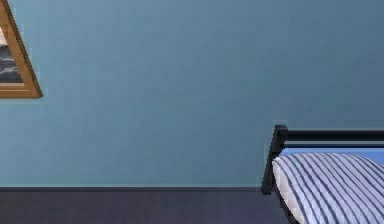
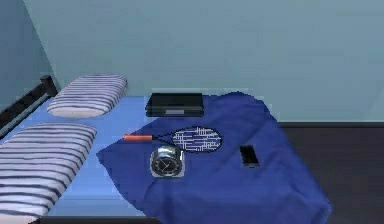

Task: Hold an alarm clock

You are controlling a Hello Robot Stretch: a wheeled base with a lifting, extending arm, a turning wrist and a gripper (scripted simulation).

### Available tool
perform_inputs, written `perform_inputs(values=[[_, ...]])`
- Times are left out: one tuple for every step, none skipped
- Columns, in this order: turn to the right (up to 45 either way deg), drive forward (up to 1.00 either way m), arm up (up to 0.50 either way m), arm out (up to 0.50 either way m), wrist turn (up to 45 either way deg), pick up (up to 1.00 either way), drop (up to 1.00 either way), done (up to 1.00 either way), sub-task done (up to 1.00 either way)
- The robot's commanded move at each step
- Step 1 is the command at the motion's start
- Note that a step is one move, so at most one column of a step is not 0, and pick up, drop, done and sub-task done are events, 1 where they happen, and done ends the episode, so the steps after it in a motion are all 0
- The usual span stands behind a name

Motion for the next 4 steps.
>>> perform_inputs(values=[[0.0,0.00,0.50,0.00,0.0,0.00,0.00,0.00,0.00],[0.0,0.00,0.20,0.00,0.0,0.00,0.00,0.00,0.00],[0.0,0.00,0.00,0.38,0.0,0.00,0.00,0.00,0.00],[0.0,0.00,0.00,0.00,45.0,0.00,0.00,0.00,0.00]])
